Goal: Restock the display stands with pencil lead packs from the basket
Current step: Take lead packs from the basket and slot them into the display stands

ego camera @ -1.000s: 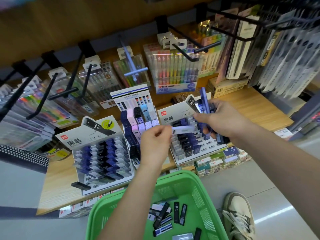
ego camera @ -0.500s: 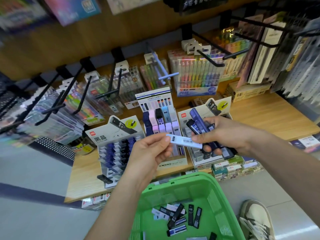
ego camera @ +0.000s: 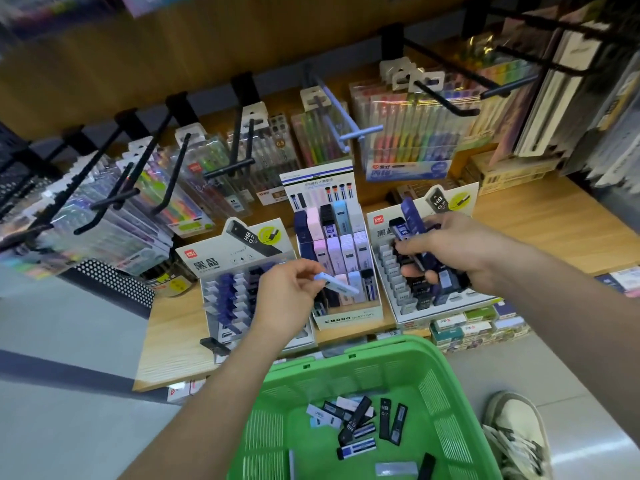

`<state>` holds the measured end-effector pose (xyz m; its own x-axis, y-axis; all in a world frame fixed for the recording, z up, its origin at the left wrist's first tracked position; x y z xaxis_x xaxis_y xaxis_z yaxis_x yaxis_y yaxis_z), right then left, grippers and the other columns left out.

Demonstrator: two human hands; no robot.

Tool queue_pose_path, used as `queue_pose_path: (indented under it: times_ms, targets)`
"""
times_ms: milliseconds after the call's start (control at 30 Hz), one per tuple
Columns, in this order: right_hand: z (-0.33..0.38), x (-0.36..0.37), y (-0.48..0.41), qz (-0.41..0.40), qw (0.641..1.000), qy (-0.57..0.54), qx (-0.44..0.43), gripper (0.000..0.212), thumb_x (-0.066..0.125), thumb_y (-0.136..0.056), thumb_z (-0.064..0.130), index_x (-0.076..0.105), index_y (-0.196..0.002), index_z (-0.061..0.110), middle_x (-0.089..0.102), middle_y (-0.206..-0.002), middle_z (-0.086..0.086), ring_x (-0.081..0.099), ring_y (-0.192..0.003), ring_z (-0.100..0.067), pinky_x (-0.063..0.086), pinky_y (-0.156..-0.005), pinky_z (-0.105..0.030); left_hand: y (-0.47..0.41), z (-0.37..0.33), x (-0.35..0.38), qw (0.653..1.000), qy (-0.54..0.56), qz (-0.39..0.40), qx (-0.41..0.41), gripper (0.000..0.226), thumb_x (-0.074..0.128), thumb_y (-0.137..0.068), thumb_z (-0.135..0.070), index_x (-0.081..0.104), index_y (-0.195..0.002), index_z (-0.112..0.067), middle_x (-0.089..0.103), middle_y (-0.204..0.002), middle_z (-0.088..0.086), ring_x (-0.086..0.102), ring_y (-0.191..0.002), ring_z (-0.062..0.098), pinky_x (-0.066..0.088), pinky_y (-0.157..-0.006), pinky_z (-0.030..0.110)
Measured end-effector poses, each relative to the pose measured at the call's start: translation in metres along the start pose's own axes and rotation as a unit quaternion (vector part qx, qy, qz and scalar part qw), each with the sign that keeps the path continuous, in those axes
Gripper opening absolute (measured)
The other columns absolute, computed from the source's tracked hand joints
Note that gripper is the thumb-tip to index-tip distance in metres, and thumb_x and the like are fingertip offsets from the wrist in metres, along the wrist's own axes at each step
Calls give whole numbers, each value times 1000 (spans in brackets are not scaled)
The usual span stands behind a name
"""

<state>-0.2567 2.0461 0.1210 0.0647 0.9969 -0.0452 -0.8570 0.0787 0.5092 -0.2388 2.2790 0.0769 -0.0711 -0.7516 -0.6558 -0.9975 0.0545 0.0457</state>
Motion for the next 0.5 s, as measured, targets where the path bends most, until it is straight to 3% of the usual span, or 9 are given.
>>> queue_pose_path:
  times_ms: [67,233,300,500]
  targets:
    - [0,0,-1,-3,1000,-3,-10,16,74,-85,5,60,-92,9,73,-92,-14,74,-64,-21,42,-36,-19,-1,2,14,998,-51,7,29,15,69,-85,-8,73,-90,-22,67,-75,-11,62,-70,3,52,-73,21]
    - [2,3,0,13,1000,16,-20,21,75,-85,11,61,-100,7,72,-63,-3,74,-65,-25,41,-35,-20,-5,2,41,983,-143,26,116,19,66,-88,-11,72,-106,-14,70,-98,0,64,-86,15,50,-84,25]
    - [3,5,1,17,999,20,-22,20,74,-86,13,60,-100,8,71,-60,-3,73,-62,-26,40,-34,-20,-7,2,48,972,-178,29,149,22,64,-90,-13,71,-111,-13,69,-106,4,63,-95,19,46,-89,26]
    - [4,6,3,18,1000,9,-15,17,72,-89,22,62,-100,13,69,-58,-3,71,-55,-23,42,-35,-18,-15,-1,53,933,-267,38,237,25,56,-94,-12,68,-116,-10,65,-104,8,55,-102,28,45,-90,37]
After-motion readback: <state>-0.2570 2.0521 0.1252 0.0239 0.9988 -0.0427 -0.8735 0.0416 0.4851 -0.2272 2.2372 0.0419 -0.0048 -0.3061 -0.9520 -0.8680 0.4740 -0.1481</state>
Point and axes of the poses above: each hand's wrist, its own y-axis away from the middle knuckle, its own x-axis out of the palm, z = x × y, the point moved 2 cm from there along -y, towards the middle knuckle
